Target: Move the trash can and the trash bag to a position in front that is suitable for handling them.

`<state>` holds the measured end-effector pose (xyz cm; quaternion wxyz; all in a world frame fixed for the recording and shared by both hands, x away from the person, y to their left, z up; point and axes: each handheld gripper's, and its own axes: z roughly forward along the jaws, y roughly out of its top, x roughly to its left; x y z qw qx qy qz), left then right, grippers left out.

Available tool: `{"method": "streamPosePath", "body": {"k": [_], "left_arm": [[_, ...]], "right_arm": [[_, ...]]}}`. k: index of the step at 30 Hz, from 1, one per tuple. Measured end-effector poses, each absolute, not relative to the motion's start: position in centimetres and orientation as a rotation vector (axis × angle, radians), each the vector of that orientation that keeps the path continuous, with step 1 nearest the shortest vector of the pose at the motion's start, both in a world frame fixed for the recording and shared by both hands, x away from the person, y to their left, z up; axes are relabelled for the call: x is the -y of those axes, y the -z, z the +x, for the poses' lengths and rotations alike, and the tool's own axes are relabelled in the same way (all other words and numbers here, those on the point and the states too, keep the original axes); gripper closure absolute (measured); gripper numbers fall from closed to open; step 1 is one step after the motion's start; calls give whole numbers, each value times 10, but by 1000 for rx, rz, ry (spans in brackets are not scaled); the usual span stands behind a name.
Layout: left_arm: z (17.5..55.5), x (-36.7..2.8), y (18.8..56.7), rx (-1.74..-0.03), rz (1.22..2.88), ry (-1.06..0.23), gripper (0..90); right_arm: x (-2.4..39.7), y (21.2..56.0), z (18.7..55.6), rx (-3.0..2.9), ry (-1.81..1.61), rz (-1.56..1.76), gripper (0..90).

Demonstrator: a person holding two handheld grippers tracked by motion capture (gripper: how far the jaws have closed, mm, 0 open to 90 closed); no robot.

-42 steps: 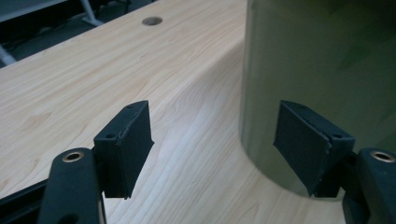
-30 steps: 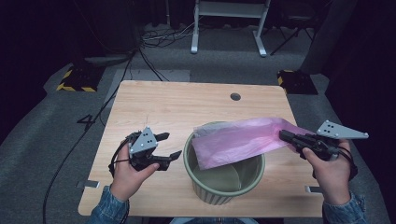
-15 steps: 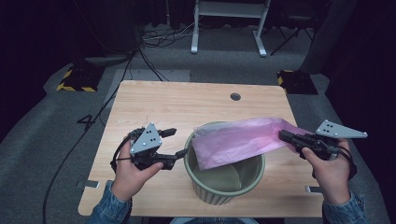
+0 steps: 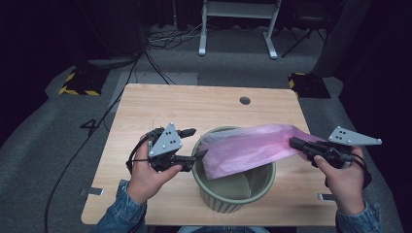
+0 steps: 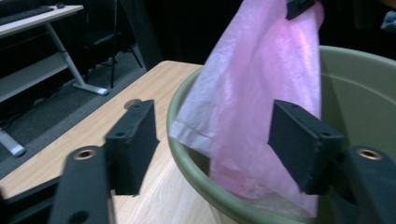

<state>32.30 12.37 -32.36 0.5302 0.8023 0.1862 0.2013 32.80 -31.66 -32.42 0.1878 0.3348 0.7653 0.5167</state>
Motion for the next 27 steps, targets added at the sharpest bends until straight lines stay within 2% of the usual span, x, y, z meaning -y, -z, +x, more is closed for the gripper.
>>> {"method": "streamPosePath", "body": {"k": [1, 4, 5, 12, 15, 20, 27], "left_arm": [[326, -123, 324, -449, 1923, -474, 399], [328, -122, 325, -443, 1932, -471, 425], [329, -121, 325, -439, 1937, -465, 471], [335, -115, 327, -419, 1966, -464, 528], [335, -114, 327, -426, 1964, -452, 489], [334, -114, 325, -457, 1937, -490, 375], [336, -110, 329, -465, 1970, -511, 347]], "right_arm": [[318, 323, 326, -2150, -1448, 945, 889], [319, 323, 323, -2146, -1441, 947, 889], [321, 323, 322, -2144, -1441, 951, 890], [324, 322, 316, -2138, -1437, 952, 889], [325, 321, 314, -2138, -1431, 945, 889], [323, 320, 313, -2164, -1421, 904, 890], [313, 319, 311, -2202, -1442, 839, 890]]}}
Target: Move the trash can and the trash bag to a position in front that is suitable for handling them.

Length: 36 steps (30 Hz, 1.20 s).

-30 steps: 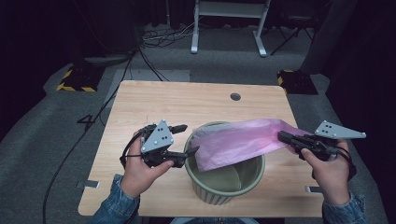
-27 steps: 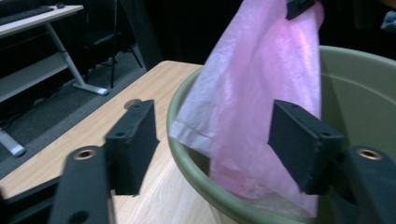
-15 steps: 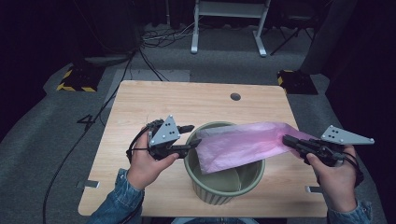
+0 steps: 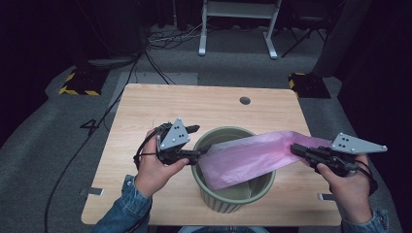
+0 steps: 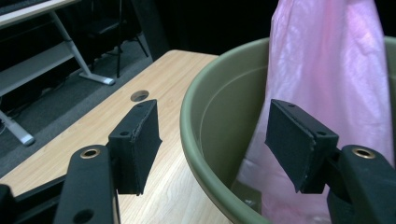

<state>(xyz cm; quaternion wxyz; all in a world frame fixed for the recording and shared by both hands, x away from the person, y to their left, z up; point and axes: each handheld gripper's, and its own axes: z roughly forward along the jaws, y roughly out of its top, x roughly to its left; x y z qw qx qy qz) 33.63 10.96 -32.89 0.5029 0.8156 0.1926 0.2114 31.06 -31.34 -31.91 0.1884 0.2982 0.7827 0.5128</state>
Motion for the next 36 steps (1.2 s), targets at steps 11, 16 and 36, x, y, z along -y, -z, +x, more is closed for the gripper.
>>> {"method": "streamPosePath", "body": {"k": [11, 16, 36], "left_arm": [[330, -110, 330, -437, 1983, -508, 327], [324, -108, 329, -406, 1989, -496, 312], [318, -128, 333, -478, 1977, -518, 308]], "right_arm": [[292, 320, 320, -2248, -1443, 800, 889], [278, 322, 324, -2287, -1433, 761, 889], [226, 329, 333, -2389, -1508, 616, 885]]}}
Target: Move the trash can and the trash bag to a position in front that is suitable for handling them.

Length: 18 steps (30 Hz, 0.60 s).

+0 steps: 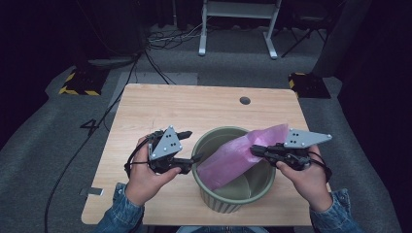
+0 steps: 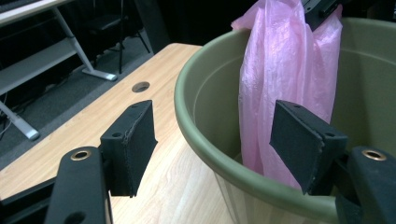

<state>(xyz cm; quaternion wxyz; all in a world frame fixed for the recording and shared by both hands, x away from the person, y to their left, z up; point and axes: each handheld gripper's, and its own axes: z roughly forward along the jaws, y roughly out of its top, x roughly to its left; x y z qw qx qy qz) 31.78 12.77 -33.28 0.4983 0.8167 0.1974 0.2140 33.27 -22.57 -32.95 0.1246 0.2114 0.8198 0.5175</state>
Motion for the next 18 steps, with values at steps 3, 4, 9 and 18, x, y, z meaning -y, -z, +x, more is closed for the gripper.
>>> {"method": "streamPosePath", "body": {"k": [3, 4, 9, 18], "left_arm": [[318, -129, 333, -481, 1976, -518, 307], [318, -129, 333, -483, 1976, -518, 307], [319, -130, 333, -483, 1971, -516, 306], [320, -134, 333, -495, 1970, -515, 307]], "right_arm": [[219, 332, 333, -2403, -1522, 605, 885], [217, 333, 333, -2413, -1522, 602, 885], [207, 334, 331, -2445, -1523, 574, 880], [210, 328, 328, -2403, -1541, 613, 574]]}}
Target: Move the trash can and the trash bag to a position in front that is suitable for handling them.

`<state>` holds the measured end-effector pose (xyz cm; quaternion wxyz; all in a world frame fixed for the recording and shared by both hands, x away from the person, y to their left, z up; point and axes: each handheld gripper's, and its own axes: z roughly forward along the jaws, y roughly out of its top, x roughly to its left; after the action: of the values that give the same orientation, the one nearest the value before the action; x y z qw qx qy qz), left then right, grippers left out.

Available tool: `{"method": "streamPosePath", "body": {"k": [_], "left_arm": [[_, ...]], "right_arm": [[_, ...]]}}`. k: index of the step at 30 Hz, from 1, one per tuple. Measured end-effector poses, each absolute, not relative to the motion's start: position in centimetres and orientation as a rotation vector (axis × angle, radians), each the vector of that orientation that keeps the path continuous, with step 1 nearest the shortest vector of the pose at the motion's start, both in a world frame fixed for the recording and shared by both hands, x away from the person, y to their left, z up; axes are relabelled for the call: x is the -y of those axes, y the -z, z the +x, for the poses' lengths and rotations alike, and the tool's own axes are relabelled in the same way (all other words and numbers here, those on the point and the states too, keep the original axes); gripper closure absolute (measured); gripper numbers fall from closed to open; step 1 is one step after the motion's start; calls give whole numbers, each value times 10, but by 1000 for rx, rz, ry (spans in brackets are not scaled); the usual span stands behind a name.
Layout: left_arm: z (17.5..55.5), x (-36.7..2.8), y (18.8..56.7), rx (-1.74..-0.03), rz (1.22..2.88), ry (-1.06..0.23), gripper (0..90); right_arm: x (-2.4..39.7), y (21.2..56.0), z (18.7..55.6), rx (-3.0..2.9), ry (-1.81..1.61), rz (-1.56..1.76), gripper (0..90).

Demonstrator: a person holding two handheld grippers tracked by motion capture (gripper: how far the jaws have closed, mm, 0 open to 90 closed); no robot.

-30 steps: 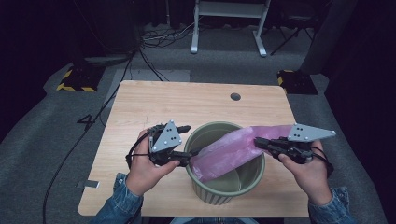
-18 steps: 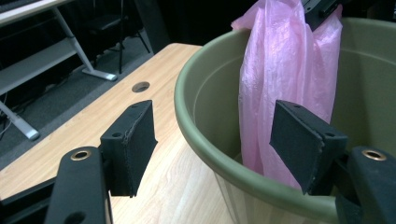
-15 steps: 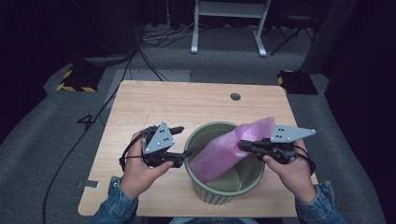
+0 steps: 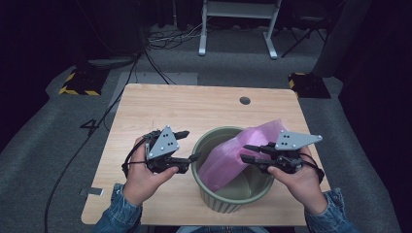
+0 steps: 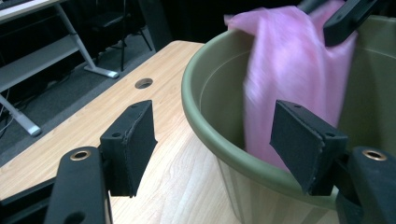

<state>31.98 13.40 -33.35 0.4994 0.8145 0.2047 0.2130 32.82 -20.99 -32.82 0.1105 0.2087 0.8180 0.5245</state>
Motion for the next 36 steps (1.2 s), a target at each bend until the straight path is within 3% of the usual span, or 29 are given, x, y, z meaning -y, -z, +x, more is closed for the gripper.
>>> {"method": "streamPosePath", "body": {"k": [2, 15, 24, 36], "left_arm": [[320, -134, 334, -498, 1969, -514, 306], [324, -128, 335, -479, 1978, -502, 305], [326, -131, 336, -484, 1980, -501, 304], [323, -149, 335, -533, 1953, -527, 301]], "right_arm": [[217, 325, 328, -2374, -1543, 632, 497], [238, 323, 322, -2331, -1526, 675, 409], [275, 317, 312, -2225, -1501, 763, 367], [315, 344, 304, -2171, -1430, 931, 279]]}}
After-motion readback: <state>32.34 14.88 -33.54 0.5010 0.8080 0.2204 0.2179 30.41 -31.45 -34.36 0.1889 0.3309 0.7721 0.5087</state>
